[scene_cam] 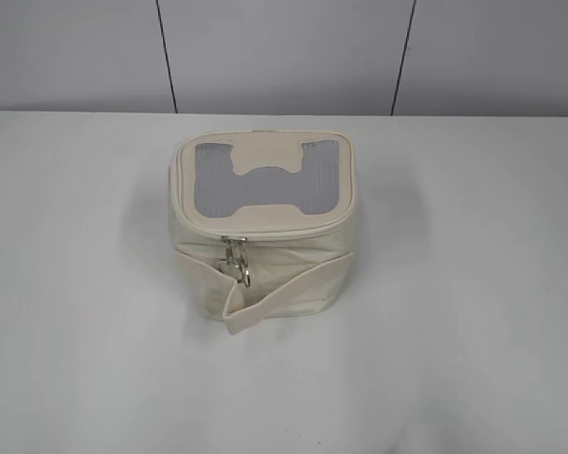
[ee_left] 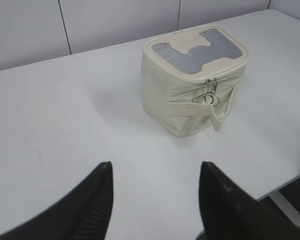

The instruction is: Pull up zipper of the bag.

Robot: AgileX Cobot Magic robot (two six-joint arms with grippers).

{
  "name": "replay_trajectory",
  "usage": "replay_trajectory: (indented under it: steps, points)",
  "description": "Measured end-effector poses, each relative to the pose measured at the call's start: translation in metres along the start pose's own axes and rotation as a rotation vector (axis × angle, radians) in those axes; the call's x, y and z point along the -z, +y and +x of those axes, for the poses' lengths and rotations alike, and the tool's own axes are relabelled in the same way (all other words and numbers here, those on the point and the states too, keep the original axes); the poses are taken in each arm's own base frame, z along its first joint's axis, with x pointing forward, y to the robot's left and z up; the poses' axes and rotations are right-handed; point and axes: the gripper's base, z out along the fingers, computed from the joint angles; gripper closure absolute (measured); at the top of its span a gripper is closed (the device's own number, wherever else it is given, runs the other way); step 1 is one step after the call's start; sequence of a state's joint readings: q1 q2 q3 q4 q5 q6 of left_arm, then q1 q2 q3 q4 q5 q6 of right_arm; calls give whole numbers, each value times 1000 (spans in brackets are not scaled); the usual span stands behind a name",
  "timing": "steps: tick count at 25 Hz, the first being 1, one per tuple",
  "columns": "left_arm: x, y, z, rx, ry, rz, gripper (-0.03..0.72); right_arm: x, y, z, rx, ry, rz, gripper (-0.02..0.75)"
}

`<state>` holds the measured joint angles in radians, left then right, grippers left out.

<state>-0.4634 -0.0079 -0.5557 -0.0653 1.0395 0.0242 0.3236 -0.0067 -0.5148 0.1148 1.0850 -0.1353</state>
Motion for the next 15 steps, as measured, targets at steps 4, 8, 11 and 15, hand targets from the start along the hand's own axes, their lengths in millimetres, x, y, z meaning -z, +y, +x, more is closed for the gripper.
replay_trajectory:
  steps: [4,8,11,15]
  points:
    - [-2,0,2,3,9,2,298,-2,-4,0,-40,-15,37,304]
    - [-5,0,5,4,28,2,323,-3,-4,0,-51,-16,40,305]
    - [-5,0,5,5,29,2,331,-3,-4,0,-52,-16,40,306]
    - [-5,0,5,5,30,2,333,-3,-4,0,-53,-17,40,306]
